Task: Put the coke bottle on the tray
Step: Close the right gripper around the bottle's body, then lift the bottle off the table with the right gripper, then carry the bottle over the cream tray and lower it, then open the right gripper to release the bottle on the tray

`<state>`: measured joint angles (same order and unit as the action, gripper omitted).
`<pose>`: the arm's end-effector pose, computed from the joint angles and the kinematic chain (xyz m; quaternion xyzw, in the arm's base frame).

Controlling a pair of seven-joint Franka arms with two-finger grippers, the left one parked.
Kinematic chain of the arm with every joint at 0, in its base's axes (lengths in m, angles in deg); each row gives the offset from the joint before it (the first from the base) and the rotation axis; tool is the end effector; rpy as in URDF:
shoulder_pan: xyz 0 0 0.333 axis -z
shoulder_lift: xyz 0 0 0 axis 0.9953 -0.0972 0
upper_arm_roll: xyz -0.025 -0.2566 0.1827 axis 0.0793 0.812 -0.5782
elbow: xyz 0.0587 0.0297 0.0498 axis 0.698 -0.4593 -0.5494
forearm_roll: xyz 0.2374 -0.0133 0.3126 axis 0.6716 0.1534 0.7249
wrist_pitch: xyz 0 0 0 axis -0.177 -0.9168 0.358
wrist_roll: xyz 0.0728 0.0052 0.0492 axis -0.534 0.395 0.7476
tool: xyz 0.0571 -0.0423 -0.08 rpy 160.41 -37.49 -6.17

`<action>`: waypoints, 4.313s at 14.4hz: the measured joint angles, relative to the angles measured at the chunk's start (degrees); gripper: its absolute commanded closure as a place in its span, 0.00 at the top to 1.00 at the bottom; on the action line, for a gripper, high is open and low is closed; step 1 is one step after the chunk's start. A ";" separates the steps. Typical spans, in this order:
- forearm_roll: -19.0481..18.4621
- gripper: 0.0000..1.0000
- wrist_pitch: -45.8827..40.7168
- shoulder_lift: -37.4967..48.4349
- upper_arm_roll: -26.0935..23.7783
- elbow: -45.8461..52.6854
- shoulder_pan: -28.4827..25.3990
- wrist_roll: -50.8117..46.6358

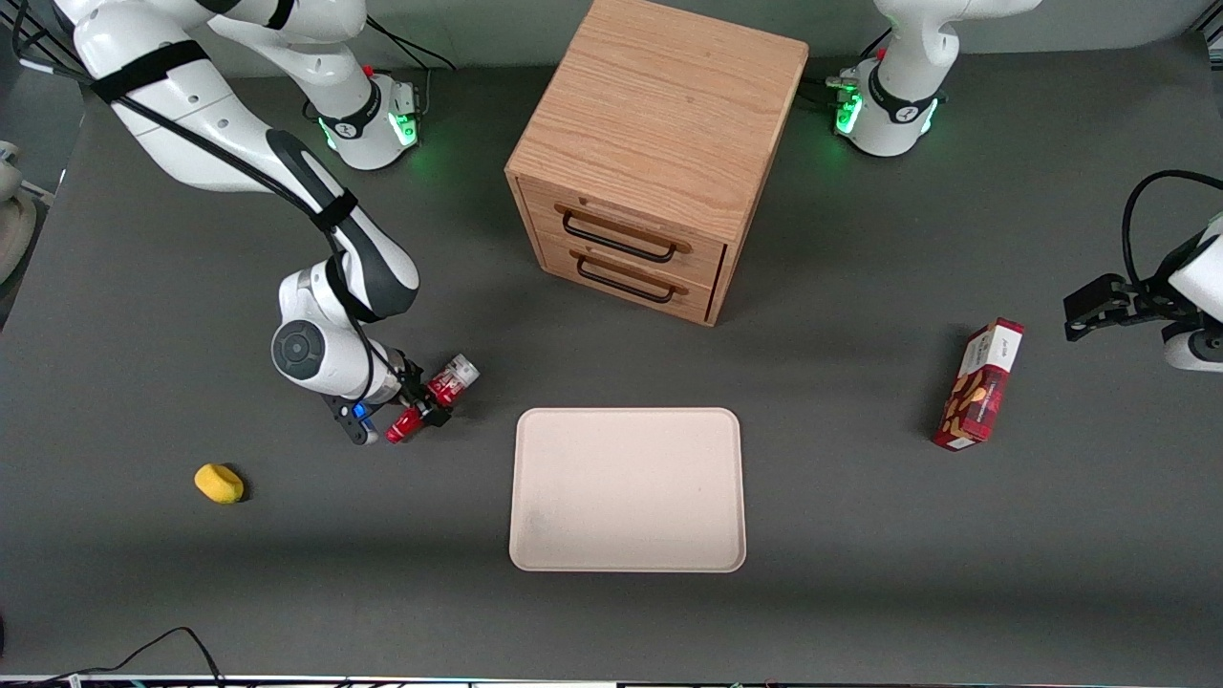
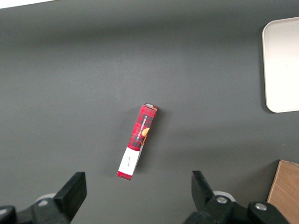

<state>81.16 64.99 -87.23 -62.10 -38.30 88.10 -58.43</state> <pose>0.5769 0.1639 0.1815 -0.8979 0.4322 0.0768 0.0337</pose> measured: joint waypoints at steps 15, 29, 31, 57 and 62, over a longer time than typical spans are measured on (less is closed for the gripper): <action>-5.71 0.06 -5.58 0.14 -1.12 8.60 -0.79 0.34; -6.26 0.00 -21.58 -24.00 -2.04 52.48 -13.67 39.66; -6.26 0.00 -20.95 -26.74 -2.04 53.55 -14.40 39.69; -6.33 1.00 -16.06 -30.88 0.72 54.56 -17.96 40.06; -6.33 1.00 -15.92 -30.01 0.72 55.71 -18.09 40.07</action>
<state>74.84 49.07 -117.24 -61.38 17.41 70.01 -18.37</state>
